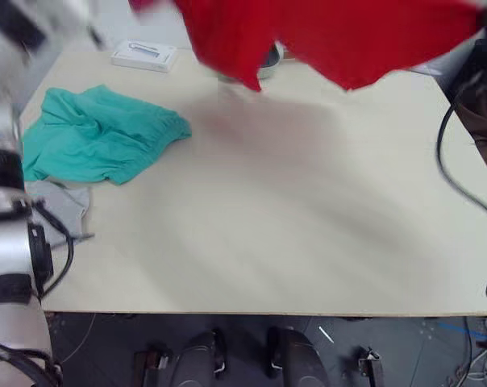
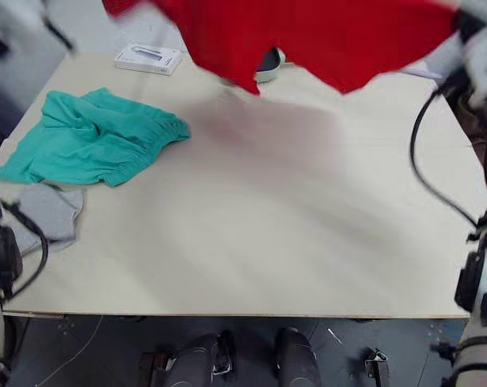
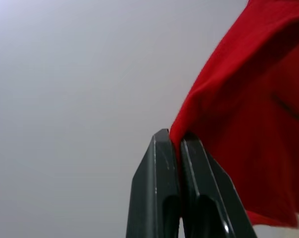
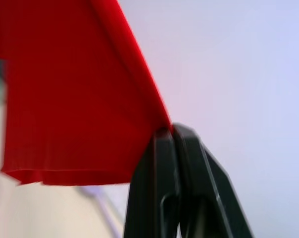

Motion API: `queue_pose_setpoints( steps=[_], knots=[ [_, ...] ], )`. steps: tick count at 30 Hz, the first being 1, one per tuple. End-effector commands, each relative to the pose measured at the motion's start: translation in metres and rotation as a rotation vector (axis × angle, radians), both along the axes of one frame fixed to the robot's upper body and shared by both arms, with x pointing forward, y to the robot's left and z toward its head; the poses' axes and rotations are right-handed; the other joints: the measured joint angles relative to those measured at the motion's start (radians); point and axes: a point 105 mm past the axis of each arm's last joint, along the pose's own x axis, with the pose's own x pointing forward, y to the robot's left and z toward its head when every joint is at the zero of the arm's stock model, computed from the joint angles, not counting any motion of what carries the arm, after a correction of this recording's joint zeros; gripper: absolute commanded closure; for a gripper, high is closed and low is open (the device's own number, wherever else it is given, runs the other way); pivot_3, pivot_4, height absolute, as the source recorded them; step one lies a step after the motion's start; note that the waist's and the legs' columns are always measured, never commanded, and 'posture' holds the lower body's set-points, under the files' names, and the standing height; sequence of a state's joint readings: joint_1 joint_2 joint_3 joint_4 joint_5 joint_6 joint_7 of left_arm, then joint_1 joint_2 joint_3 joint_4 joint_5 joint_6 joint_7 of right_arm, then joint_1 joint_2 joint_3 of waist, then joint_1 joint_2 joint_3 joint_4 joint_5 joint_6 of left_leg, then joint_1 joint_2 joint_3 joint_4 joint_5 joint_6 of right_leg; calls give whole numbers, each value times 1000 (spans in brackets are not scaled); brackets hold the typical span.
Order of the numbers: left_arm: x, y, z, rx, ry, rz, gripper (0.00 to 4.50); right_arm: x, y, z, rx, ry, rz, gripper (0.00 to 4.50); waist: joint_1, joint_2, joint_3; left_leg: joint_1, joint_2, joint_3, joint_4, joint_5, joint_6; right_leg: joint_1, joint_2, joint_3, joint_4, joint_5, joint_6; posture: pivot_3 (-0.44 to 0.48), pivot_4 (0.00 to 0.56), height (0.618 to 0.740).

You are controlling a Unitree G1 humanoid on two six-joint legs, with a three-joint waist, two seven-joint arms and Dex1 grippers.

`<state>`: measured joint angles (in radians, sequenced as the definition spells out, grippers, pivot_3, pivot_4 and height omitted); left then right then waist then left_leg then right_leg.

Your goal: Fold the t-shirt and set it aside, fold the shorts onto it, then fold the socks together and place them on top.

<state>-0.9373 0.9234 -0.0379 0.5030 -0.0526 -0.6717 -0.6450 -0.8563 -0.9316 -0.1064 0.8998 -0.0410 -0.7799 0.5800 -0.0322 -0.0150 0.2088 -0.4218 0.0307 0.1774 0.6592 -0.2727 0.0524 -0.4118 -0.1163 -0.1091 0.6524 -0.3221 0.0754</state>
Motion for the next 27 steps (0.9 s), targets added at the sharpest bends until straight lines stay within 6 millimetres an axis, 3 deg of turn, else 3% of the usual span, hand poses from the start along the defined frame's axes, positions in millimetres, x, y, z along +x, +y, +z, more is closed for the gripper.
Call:
queue_pose_setpoints(
  steps=[1, 5, 6, 12, 18, 23, 27],
  knots=[
    [-26, -1, -34, 30, 188, -45, 4469, -17, -1, -42, -98, 172, 65, 4500, 0, 1, 1, -2, 0, 0, 2, 0, 1, -1, 0, 1, 0, -1, 1, 0, 150, 740],
    [-58, 0, -131, 114, 618, 26, 4469, -47, 2, -118, -131, 487, 134, 4500, -3, 1, 0, 0, 2, 0, 6, 3, 2, 2, -2, 8, 1, -1, 5, 0, 150, 740],
    [-69, -3, -147, 107, 698, 21, 4469, -55, 6, -126, -150, 506, 162, 4500, -2, 1, 0, 4, 2, -1, 6, 3, 1, 5, -2, 9, 1, -2, 5, 0, 150, 740],
    [-113, -7, -195, 117, 976, 53, 4469, -99, 1, -173, -162, 816, 192, 4500, 6, 1, 0, 13, 1, -3, 3, 3, -2, 13, -12, 7, 0, -4, 2, 0, 150, 740],
    [-132, -22, -207, 69, 1144, 5, 4469, -118, 13, -182, -86, 972, 231, 4500, 6, 1, -1, 18, 1, -6, 2, -2, -8, 20, -13, 5, -1, -5, 0, 0, 150, 740],
    [-116, -14, -193, 70, 1128, 39, 4469, -117, 4, -178, -81, 999, 189, 4500, 7, 2, -2, 18, 1, -6, 2, -1, -6, 19, -13, 5, -1, -5, 0, 0, 150, 740],
    [-96, -13, -175, 68, 1166, 15, 4469, -105, 4, -162, -10, 1033, 200, 4500, 8, 2, -2, 18, 0, -6, 2, -1, -6, 19, -14, 4, -1, -5, 0, 0, 150, 740]
  ],
)
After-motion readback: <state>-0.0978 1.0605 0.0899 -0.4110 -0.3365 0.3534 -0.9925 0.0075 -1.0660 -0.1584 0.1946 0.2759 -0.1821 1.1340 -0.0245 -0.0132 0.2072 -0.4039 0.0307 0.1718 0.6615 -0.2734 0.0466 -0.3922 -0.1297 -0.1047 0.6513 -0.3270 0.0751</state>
